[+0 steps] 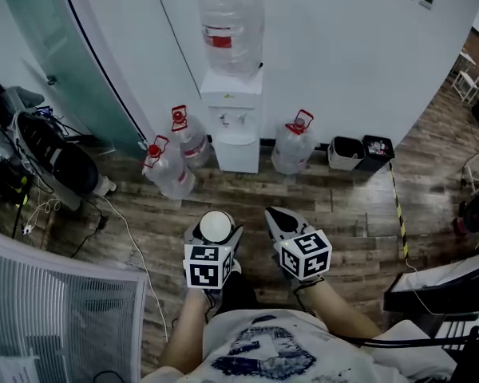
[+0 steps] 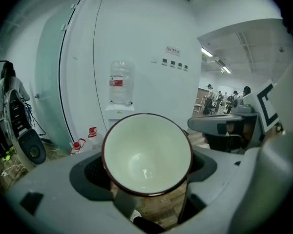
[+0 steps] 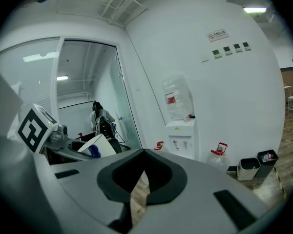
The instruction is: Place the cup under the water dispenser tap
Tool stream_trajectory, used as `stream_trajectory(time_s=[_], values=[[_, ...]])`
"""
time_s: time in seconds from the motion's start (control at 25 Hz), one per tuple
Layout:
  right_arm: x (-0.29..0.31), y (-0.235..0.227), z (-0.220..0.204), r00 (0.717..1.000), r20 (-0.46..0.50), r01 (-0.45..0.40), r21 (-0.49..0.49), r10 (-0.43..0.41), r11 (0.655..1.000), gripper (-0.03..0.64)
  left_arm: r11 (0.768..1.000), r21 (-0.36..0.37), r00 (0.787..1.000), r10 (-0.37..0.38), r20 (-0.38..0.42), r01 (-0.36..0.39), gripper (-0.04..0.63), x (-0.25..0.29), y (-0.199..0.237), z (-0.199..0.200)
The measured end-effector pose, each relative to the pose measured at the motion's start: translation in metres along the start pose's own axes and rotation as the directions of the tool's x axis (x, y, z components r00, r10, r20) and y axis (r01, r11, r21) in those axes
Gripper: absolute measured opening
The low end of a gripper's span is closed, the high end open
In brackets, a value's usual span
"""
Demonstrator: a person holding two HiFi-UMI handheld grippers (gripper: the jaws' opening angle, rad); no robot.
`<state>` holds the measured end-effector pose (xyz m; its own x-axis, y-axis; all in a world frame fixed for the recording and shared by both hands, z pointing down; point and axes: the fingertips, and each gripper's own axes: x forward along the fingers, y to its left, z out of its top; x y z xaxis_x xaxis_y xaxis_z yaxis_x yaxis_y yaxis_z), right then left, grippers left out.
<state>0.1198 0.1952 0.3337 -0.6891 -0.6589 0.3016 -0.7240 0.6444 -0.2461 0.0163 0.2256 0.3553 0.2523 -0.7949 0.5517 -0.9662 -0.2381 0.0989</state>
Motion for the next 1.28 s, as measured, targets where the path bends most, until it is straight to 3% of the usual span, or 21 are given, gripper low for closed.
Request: stream_trajectory(time_s=[0.72,1.28], values=[[0.196,-0.033,0.073,0.992,0.016,0.121,0.043,-0.122,0.992,0.02,0.992,0.065,0.994,-0.102,-0.036,0.104,0.453,0.12,0.155,0.097],[0.255,-0.054,0.086,0.986,-0.014,0.169,0.034,-0.168,0.985,0.02,0.991,0.046,0.991,-0.124,-0.057,0.127,0.453,0.164,0.196,0.113]])
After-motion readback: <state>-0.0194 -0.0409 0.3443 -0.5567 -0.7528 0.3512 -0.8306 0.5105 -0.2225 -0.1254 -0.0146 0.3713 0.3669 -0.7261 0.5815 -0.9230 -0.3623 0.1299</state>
